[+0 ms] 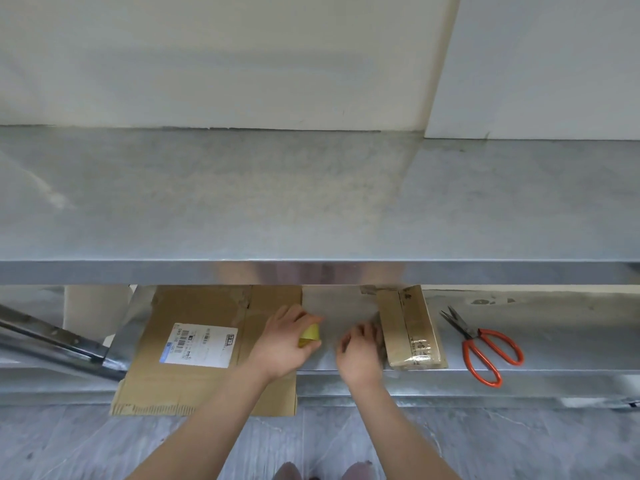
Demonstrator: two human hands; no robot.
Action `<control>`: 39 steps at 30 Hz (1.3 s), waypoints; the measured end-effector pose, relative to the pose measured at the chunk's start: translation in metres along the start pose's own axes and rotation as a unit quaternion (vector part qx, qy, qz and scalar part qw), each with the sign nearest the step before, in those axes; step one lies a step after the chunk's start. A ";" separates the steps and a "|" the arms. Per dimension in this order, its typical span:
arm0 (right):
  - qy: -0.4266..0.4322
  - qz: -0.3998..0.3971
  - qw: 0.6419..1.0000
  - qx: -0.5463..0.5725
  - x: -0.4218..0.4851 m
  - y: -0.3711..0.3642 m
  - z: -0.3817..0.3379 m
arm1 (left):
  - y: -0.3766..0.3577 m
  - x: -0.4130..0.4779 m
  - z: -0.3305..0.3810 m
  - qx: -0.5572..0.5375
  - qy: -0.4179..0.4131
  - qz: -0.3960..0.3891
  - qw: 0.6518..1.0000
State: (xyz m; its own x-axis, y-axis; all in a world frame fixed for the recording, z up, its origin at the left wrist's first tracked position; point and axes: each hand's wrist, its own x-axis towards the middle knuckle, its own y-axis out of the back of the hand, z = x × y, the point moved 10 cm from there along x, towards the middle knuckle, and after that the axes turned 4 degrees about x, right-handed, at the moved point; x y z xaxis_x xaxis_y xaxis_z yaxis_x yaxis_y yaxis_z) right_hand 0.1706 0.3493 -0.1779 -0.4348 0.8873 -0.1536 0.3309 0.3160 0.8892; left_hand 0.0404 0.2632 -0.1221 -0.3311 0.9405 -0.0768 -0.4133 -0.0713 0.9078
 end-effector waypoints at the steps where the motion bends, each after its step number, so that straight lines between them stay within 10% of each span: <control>1: 0.003 0.014 1.000 0.008 -0.002 0.002 -0.001 | 0.000 0.001 0.000 0.002 0.001 0.003 1.000; 28: 0.285 0.013 0.958 -0.035 -0.062 0.103 -0.048 | 0.009 -0.007 0.007 0.093 0.057 -0.008 0.994; 39: 0.259 -0.009 0.963 -0.079 -0.047 0.123 0.020 | -0.002 -0.021 0.016 0.106 0.094 -0.010 0.990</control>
State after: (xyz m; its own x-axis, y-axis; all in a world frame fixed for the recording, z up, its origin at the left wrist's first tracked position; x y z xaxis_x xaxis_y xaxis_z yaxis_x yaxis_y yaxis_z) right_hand 0.2485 0.3535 -0.0705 -0.8116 0.5834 0.0303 0.2068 0.2385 0.9489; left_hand 0.0620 0.2485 -0.1158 -0.4855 0.8609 -0.1523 -0.2407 0.0359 0.9699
